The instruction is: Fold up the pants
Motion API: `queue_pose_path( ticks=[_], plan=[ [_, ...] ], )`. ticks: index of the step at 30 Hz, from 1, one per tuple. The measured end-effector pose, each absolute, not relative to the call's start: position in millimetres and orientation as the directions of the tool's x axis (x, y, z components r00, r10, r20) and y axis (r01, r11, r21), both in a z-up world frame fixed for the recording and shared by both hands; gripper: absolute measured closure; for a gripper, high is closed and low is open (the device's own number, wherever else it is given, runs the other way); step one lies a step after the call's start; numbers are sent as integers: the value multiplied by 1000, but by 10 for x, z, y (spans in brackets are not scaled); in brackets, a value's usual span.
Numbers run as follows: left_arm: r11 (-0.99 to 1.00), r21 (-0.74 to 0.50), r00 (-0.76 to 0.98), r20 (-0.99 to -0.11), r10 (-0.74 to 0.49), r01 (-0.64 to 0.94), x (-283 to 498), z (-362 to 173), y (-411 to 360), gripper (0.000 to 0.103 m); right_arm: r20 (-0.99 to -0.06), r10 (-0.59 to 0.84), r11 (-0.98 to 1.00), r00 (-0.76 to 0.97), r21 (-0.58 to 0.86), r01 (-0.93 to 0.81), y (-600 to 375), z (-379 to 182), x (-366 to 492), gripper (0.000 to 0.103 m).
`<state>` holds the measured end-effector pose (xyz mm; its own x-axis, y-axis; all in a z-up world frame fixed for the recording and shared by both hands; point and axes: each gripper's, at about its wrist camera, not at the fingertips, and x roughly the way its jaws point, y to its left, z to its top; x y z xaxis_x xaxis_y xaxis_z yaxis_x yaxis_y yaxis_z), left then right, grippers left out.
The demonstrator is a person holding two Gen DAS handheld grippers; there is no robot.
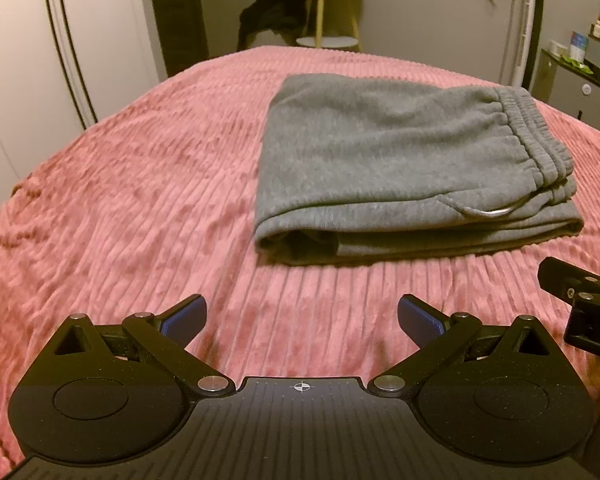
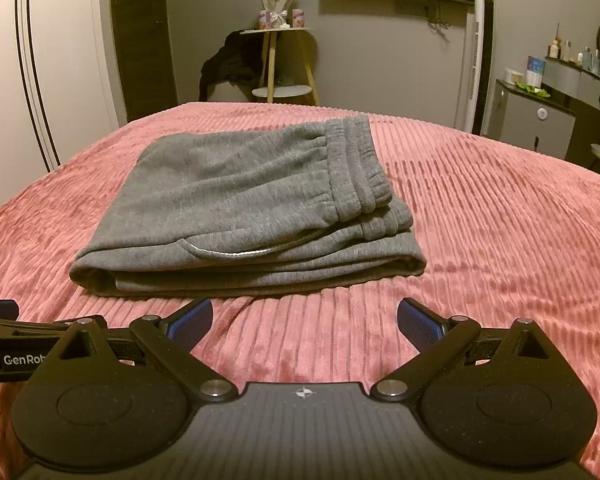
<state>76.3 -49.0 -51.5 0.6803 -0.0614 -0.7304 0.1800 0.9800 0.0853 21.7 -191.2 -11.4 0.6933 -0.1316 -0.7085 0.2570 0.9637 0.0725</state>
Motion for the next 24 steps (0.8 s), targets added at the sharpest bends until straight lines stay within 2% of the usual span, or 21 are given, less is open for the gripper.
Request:
queue_pose_path(
  ticks=[24],
  plan=[
    [980, 83, 677, -733, -64, 183, 761, -521, -497, 0, -712, -134, 962, 689, 72, 262, -1911, -124, 220, 4]
  ],
)
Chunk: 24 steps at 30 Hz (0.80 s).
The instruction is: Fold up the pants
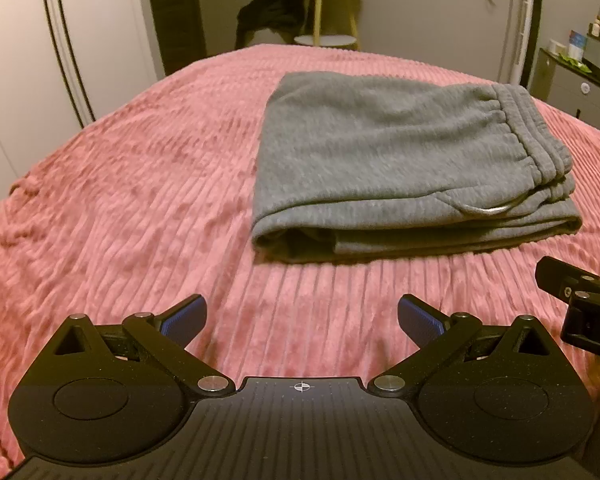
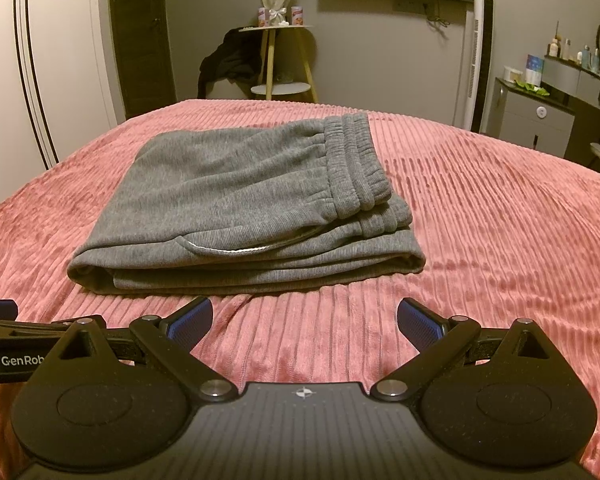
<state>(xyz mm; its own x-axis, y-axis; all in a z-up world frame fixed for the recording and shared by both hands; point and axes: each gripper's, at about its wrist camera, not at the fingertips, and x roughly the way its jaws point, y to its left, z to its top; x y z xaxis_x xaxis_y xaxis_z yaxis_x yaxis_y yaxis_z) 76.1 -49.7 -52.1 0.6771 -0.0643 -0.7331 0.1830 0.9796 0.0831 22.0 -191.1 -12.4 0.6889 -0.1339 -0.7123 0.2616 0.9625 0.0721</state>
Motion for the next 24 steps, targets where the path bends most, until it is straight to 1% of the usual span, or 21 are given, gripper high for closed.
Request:
queue_pose_path(
  ticks=[12, 18, 24],
  plan=[
    [977, 82, 677, -733, -74, 195, 755, -531, -509, 0, -715, -134, 962, 686, 73, 265, -1920, -128, 223, 4],
    [976, 58, 667, -738, -101, 211, 750, -538, -504, 0, -716, -137, 961, 685, 71, 266, -1918, -129, 226, 4],
    [974, 68, 669, -737, -98, 217, 740, -541, -513, 0, -717, -141, 961, 683, 68, 269, -1917, -137, 230, 4]
  ],
)
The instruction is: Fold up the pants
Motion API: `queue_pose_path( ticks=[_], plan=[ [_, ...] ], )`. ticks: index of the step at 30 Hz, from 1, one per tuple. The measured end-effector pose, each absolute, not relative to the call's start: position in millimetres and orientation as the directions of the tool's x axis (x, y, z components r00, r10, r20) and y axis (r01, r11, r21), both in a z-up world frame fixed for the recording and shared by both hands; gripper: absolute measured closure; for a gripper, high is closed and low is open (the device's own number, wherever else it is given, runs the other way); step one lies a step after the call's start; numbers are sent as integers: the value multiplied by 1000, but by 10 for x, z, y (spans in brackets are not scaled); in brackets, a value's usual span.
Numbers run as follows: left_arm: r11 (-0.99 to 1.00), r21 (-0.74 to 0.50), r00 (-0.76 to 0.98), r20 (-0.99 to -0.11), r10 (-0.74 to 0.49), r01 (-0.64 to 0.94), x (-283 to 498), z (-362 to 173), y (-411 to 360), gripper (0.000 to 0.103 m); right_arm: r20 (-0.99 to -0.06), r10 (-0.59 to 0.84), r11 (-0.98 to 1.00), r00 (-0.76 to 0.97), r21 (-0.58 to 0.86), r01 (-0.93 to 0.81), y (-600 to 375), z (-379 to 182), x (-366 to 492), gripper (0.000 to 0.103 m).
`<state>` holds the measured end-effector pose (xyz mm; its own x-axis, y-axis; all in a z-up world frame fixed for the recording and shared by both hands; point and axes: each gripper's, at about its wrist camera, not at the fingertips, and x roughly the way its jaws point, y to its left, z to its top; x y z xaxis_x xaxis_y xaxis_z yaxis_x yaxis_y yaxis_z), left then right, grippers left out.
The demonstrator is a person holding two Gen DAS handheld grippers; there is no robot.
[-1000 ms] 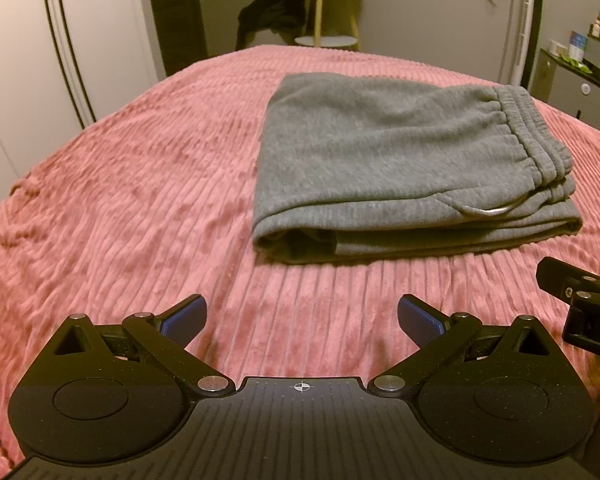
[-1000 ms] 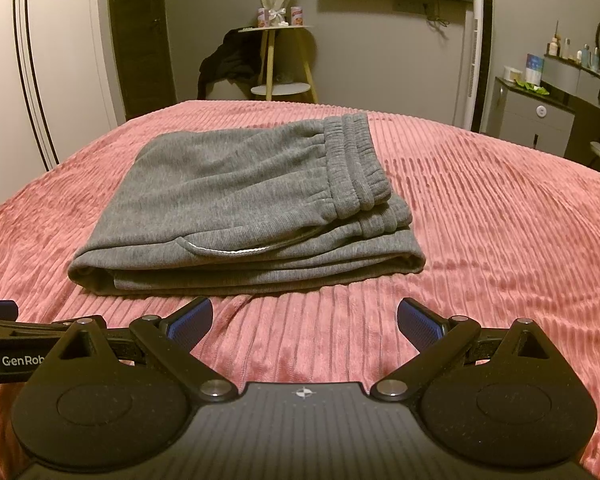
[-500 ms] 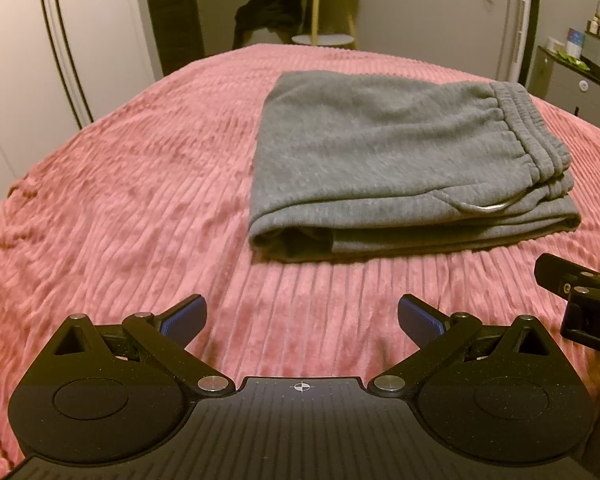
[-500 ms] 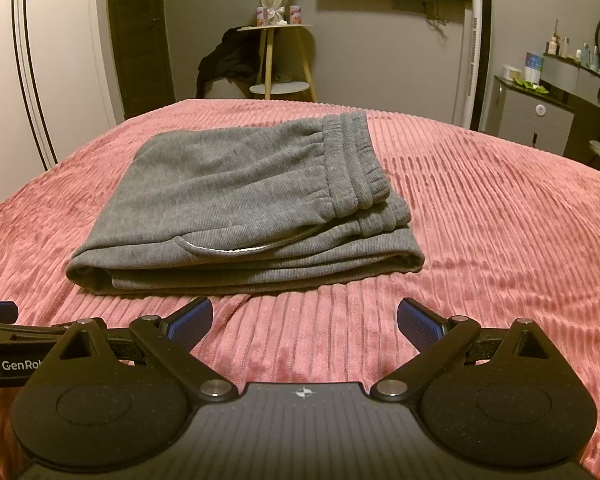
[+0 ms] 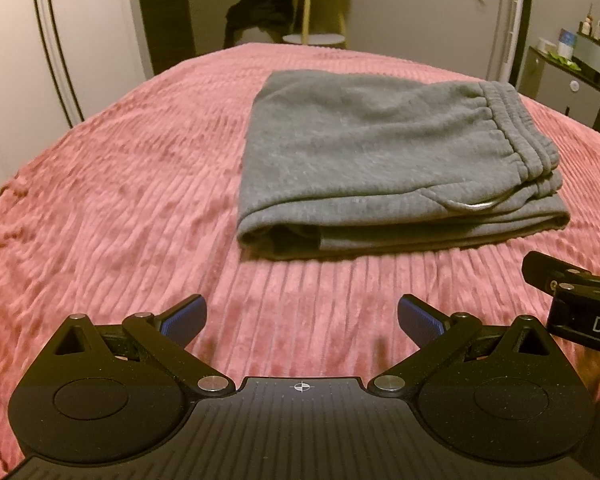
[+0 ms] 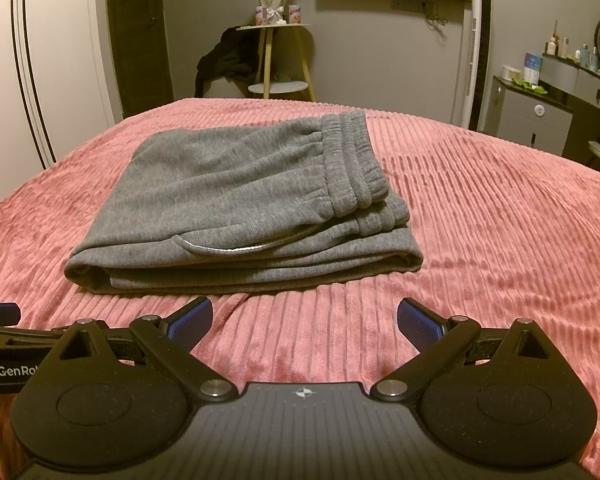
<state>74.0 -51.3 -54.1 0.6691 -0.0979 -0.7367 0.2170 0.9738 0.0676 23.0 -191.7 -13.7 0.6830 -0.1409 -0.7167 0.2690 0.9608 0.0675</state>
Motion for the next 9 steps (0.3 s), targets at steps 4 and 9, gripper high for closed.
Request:
queue_pose_path(
  ticks=[4, 9],
  plan=[
    [974, 77, 663, -743, -86, 213, 754, -552, -517, 0, -717, -141, 961, 682, 68, 270, -1918, -138, 232, 4],
    [971, 83, 664, -742, -90, 225, 744, -550, -531, 0, -717, -141, 960, 682, 68, 271, -1921, -139, 232, 4]
  ],
)
